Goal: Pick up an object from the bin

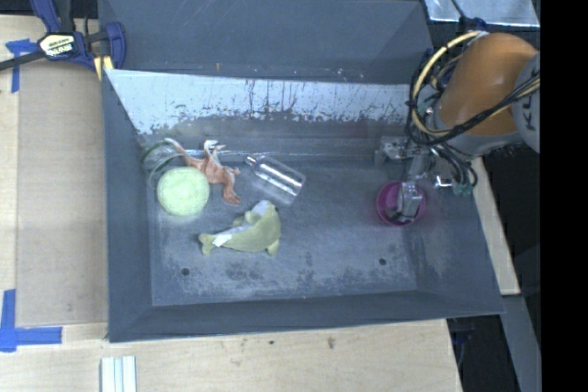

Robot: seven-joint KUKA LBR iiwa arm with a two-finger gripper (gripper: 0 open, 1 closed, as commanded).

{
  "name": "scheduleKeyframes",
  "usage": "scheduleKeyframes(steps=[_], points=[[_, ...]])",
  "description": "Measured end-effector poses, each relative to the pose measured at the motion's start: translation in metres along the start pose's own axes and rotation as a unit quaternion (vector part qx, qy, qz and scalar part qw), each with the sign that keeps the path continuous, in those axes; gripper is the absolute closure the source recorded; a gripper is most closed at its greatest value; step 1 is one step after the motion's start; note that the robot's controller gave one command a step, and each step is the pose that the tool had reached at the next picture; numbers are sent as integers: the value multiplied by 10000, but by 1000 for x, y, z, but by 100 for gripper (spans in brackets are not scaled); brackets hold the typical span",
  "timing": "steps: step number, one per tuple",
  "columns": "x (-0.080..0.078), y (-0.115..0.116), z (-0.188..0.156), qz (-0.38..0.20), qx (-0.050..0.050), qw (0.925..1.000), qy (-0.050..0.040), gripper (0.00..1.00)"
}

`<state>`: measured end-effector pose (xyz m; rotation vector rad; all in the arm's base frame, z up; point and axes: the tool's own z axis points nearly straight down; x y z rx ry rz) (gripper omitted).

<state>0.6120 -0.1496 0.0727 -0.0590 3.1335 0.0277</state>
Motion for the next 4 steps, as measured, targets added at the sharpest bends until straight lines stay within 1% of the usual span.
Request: scheduleKeyframes(steps=[1, 3, 4], points=[[-1, 2, -2, -115, -28, 9999, -25, 100], [-1, 2, -3, -121, -21, 9999, -24, 100], [-1, 2, -3, -115, 12, 9999, -17, 100]])
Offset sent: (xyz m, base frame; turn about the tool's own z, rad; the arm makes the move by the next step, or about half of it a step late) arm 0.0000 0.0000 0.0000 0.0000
